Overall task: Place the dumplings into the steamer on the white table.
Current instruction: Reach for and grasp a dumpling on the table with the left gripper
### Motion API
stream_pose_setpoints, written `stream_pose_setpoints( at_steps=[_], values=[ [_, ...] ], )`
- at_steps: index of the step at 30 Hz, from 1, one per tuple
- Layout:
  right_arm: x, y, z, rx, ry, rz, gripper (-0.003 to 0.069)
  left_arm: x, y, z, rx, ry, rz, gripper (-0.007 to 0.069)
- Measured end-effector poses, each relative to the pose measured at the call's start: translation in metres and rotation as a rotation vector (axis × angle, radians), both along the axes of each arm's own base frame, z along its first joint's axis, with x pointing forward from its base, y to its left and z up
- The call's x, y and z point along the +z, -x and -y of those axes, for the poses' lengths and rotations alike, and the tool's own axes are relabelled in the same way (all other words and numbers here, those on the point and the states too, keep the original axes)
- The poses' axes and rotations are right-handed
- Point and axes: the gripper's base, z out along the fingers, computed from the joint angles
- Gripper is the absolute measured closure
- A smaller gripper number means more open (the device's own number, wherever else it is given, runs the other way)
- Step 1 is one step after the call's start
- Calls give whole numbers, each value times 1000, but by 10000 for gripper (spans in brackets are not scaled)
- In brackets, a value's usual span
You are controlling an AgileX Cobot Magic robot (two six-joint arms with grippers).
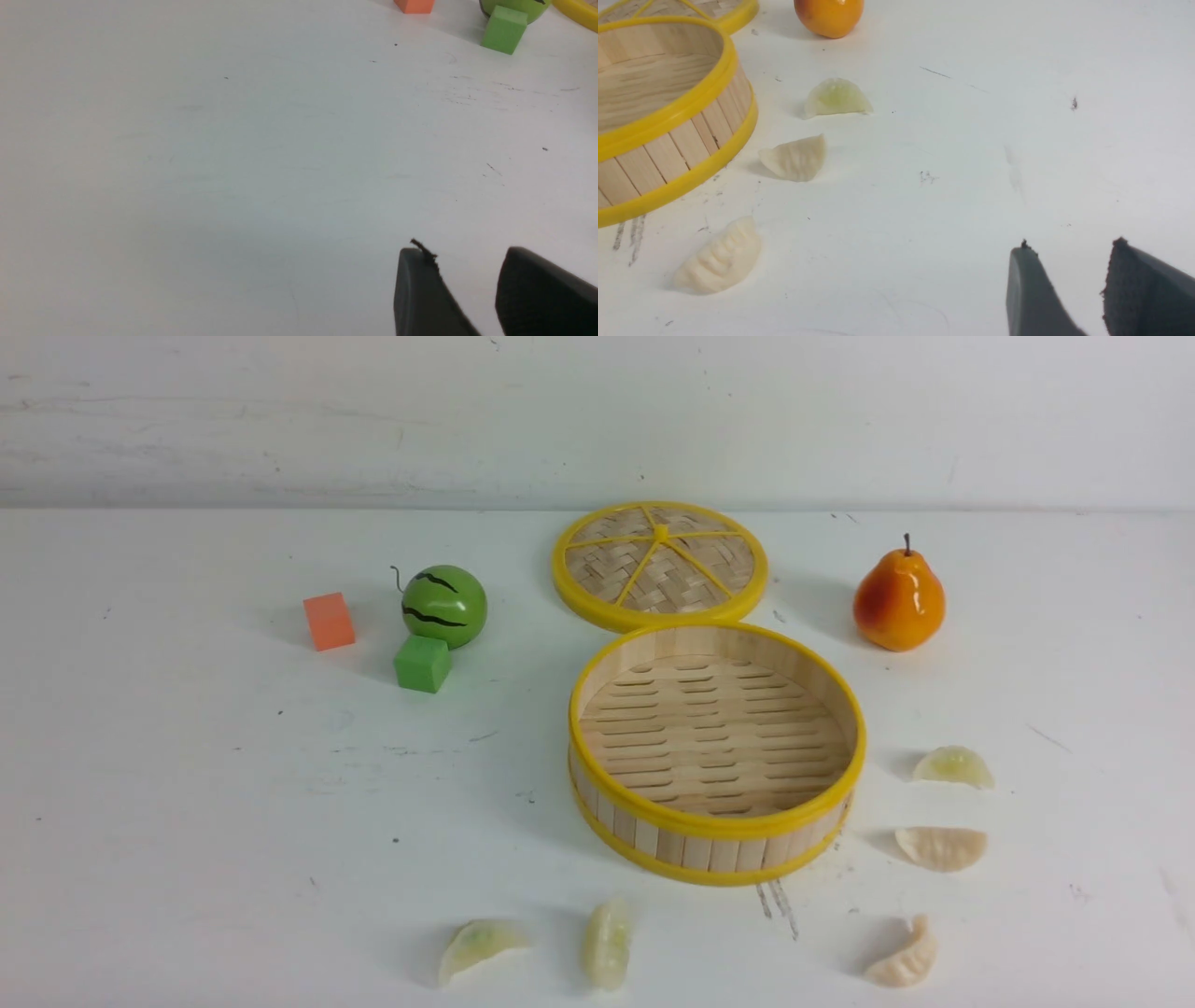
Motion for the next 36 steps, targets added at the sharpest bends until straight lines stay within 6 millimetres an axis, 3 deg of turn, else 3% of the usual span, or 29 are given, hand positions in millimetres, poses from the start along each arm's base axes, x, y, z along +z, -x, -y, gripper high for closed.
stream_pose_setpoints(
  at_steps=[31, 33, 35, 36],
  values=[
    [0, 0, -3, 8, -96, 9, 419, 3, -1, 0, 2, 15, 37, 387],
    [0, 0, -4, 9, -114, 11, 419, 9, -3, 2, 15, 154, 111, 387],
    [0, -1, -6, 6, -194, 19, 419, 15, -4, 5, 38, 388, 182, 387],
    [1, -1, -7, 2, -271, 25, 419, 19, -4, 6, 63, 585, 229, 387]
  ],
)
